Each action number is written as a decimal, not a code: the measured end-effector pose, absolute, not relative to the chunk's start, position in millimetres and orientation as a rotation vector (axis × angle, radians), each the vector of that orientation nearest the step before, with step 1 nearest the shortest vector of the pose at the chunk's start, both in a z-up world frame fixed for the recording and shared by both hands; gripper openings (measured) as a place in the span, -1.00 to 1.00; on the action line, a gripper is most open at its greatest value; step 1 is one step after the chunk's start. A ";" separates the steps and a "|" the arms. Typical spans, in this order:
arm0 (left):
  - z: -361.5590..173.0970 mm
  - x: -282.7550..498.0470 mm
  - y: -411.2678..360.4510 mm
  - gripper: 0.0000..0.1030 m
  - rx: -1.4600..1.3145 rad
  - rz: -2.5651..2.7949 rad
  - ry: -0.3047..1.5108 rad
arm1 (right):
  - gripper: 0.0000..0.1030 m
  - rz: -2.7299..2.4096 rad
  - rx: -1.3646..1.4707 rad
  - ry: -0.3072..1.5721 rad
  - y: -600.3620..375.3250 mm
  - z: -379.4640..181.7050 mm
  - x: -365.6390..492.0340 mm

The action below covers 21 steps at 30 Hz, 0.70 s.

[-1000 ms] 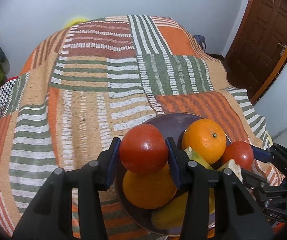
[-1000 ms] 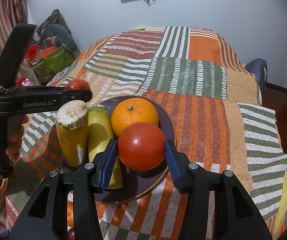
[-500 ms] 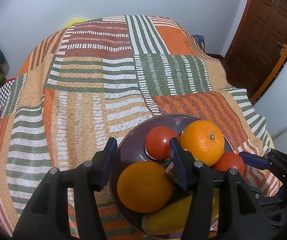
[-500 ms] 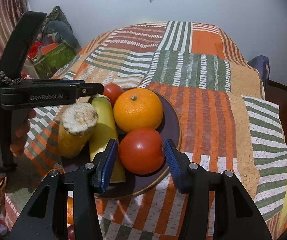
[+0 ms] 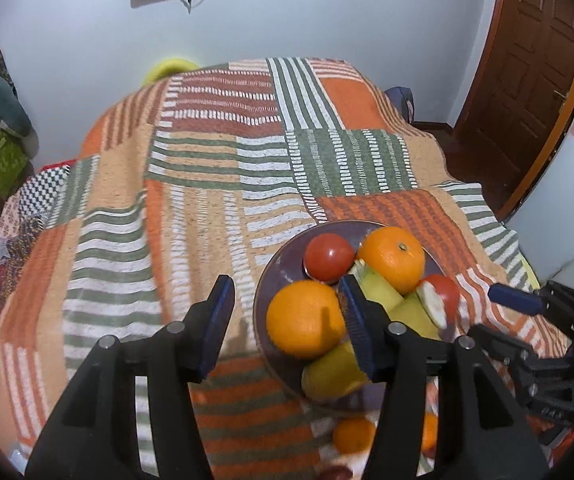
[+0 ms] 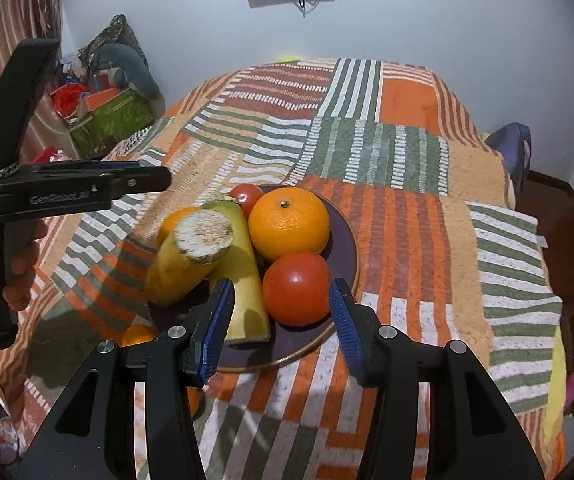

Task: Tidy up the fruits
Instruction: 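Open both grippers and lift them away from the tomatoes on the plate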

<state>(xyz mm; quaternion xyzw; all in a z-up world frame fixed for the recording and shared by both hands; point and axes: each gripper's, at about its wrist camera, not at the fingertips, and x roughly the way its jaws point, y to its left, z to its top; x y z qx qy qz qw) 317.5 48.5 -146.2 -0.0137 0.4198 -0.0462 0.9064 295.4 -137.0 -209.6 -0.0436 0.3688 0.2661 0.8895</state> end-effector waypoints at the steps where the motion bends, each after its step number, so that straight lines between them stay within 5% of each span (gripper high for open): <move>1: -142.6 311.5 48.6 0.05 -0.025 -0.096 0.862 | -0.11 0.551 -0.091 0.762 -137.5 -206.8 291.7; 21: -142.6 199.1 47.4 0.25 -0.016 -0.137 0.892 | -0.03 0.557 -0.131 0.794 -121.3 -210.8 239.8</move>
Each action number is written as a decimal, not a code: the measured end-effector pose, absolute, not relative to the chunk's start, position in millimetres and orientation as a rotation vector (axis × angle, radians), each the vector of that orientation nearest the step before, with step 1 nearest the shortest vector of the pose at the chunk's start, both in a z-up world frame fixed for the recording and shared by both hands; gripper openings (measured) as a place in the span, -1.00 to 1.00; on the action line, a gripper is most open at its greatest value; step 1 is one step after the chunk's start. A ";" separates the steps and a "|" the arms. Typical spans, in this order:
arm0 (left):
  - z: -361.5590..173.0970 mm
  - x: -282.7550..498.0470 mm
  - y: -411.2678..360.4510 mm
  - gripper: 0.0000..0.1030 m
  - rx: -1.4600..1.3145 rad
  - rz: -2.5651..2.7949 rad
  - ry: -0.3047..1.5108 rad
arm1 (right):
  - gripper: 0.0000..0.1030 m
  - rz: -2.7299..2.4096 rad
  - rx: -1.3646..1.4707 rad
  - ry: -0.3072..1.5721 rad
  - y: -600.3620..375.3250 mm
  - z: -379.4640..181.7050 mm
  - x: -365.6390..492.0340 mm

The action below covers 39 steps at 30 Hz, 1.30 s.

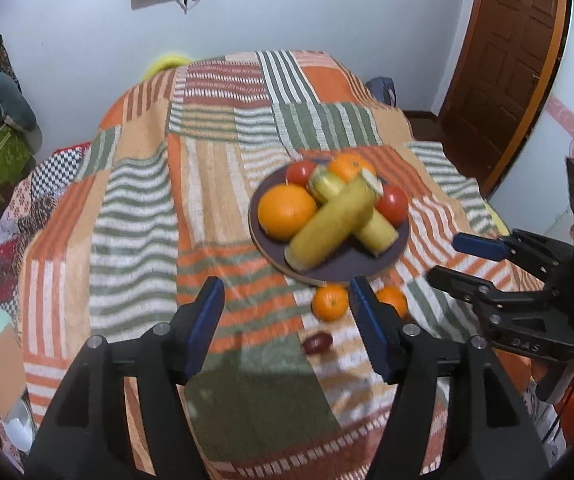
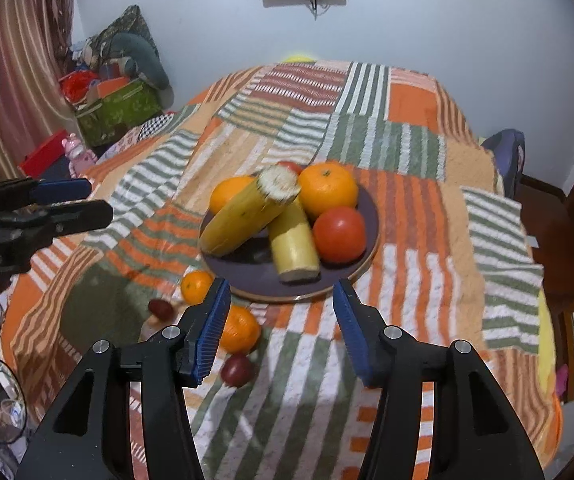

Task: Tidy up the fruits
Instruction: 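Open both grippers and lift them away from the tomatoes on the plate, then grasp a small tangerine with the right gripper while the left gripper grasps another tangerine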

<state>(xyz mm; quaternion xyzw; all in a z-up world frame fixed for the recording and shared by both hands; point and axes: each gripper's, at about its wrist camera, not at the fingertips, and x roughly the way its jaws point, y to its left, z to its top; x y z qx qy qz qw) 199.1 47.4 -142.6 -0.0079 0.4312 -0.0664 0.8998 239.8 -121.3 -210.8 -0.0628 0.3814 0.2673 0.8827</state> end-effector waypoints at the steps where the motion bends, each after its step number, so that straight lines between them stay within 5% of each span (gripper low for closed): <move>1: -147.9 195.9 47.0 0.25 -0.016 -0.142 0.904 | -0.03 0.562 -0.132 0.807 -118.6 -215.3 238.1; 16: -200.4 198.6 41.7 0.25 -0.035 -0.192 1.008 | -0.03 0.642 -0.128 0.942 -89.7 -260.1 248.4; 18: -203.9 202.7 38.4 0.24 -0.032 -0.201 1.012 | -0.15 0.648 -0.134 0.936 -89.3 -260.1 247.2; 20: -207.5 208.0 33.9 0.20 -0.033 -0.215 1.016 | -0.30 0.656 -0.137 0.934 -89.8 -259.9 246.1; 29: -223.5 234.0 13.4 -0.17 -0.033 -0.270 1.048 | -0.31 0.630 -0.077 0.881 -113.9 -245.9 248.1; 39: -231.9 246.9 7.1 -0.33 -0.015 -0.240 1.040 | -0.30 0.592 -0.049 0.879 -131.6 -244.5 256.1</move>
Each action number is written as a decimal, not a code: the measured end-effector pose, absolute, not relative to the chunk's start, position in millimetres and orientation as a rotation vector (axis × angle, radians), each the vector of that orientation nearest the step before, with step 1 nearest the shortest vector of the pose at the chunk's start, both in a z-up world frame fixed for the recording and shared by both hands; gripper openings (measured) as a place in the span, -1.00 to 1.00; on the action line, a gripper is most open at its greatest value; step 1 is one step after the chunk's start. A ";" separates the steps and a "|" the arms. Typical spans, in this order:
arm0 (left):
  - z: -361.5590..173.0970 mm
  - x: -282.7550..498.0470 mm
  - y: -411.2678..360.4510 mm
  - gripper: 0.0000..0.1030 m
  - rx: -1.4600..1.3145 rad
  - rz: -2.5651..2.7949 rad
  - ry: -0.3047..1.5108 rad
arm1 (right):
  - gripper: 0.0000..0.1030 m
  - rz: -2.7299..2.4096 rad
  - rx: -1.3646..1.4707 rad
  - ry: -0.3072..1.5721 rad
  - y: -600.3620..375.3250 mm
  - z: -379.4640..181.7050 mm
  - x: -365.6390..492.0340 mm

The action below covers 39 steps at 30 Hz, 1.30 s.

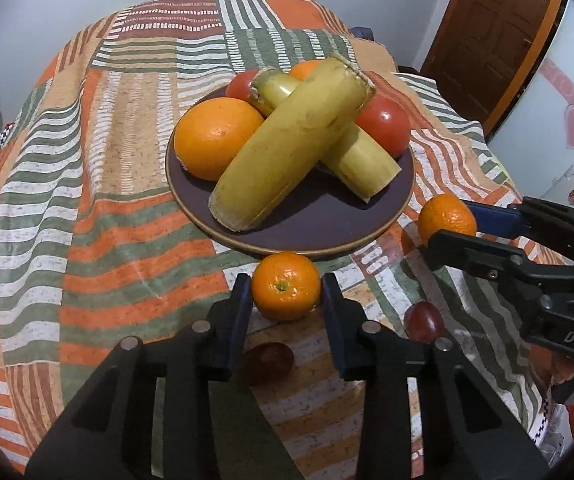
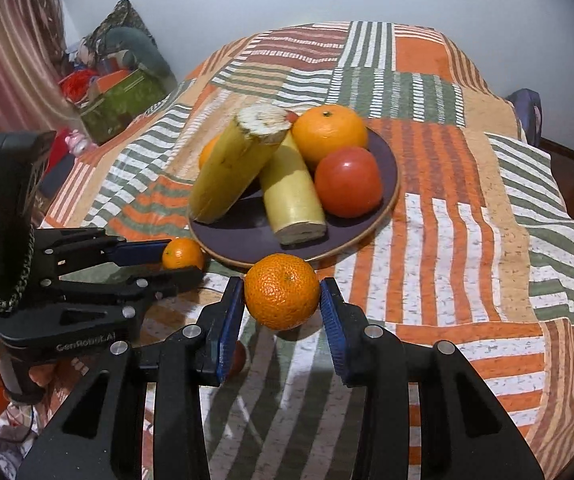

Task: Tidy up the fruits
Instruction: 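Grasp a small tangerine with the right gripper while the left gripper grasps another tangerine, then set both tangerines on the plate rim and open both grippers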

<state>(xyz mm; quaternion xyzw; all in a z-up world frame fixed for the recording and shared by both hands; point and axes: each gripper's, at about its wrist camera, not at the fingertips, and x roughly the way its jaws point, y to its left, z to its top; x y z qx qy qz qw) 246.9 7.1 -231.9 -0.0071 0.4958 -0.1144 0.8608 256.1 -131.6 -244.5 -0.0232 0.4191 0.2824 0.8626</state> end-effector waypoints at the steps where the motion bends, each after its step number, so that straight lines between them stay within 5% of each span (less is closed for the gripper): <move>1: -231.8 246.8 8.2 -0.33 -0.020 -0.242 1.040 | -0.30 0.591 -0.047 0.880 -132.0 -244.8 256.9; 29: -215.8 259.5 26.7 -0.33 -0.102 -0.260 0.979 | -0.30 0.660 -0.092 0.876 -90.6 -247.5 274.6; 39: -219.9 264.5 8.9 -0.33 -0.075 -0.264 0.982 | -0.09 0.619 -0.094 0.888 -105.6 -247.2 274.8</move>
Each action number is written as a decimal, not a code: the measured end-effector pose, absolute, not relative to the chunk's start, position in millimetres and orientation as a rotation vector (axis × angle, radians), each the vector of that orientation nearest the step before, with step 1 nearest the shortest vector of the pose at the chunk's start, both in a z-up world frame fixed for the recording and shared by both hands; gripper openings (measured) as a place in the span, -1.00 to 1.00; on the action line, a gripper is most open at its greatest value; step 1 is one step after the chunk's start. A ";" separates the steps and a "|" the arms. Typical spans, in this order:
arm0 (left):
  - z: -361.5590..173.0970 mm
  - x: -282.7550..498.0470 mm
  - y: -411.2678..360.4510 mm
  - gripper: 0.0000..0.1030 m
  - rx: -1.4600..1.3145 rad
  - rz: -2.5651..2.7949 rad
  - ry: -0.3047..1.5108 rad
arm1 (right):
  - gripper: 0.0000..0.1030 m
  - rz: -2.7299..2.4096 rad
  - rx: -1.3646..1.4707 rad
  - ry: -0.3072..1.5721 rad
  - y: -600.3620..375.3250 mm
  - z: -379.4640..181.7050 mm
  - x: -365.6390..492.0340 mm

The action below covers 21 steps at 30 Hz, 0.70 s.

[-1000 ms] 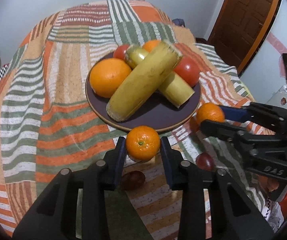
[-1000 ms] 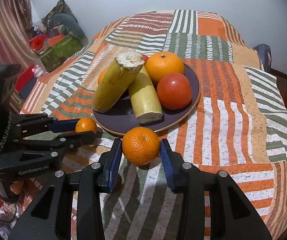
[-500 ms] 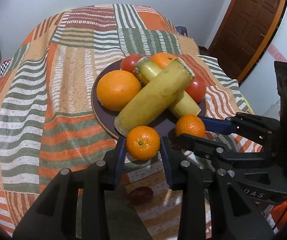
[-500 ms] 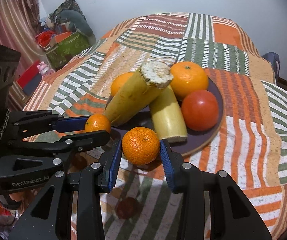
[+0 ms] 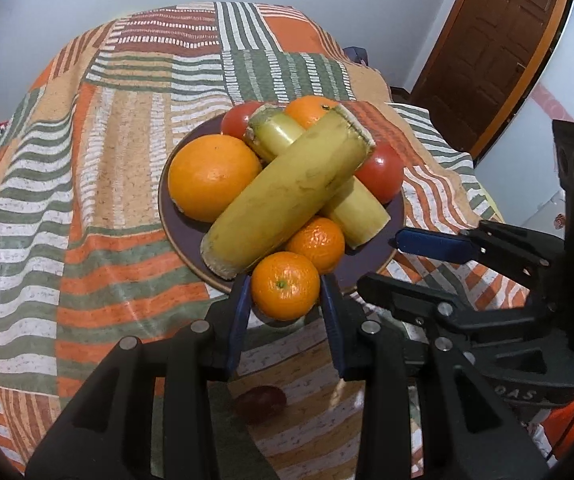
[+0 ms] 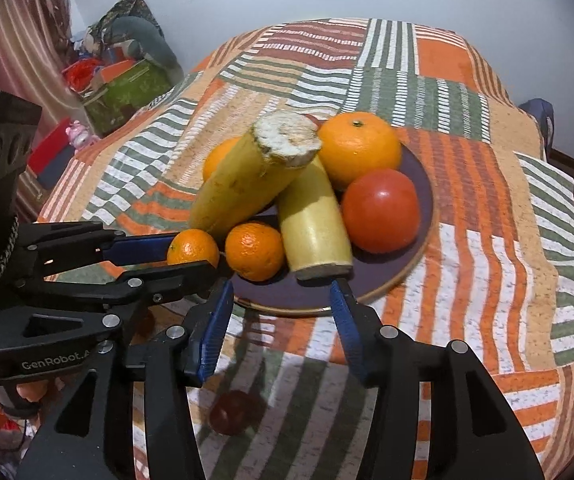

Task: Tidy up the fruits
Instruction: 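Set both tangerines on the plate rim and open both grippers, then grasp a dark red plum with the right gripper while the left gripper grasps another plum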

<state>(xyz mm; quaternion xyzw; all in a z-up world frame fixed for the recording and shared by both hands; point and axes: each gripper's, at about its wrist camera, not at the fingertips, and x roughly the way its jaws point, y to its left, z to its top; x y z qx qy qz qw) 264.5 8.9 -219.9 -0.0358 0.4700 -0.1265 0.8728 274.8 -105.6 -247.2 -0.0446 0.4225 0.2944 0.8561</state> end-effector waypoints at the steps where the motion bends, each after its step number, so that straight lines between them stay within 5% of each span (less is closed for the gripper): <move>1: -220.1 265.5 8.0 -0.32 -0.072 -0.259 0.983 | -0.09 0.617 -0.096 0.888 -106.6 -247.4 273.9; 6: -219.3 265.8 8.8 -0.08 -0.074 -0.238 0.988 | -0.09 0.616 -0.096 0.886 -110.9 -246.1 270.8; 21: -184.6 222.1 19.1 0.05 -0.032 -0.204 0.932 | -0.09 0.601 -0.092 0.865 -124.2 -228.0 245.4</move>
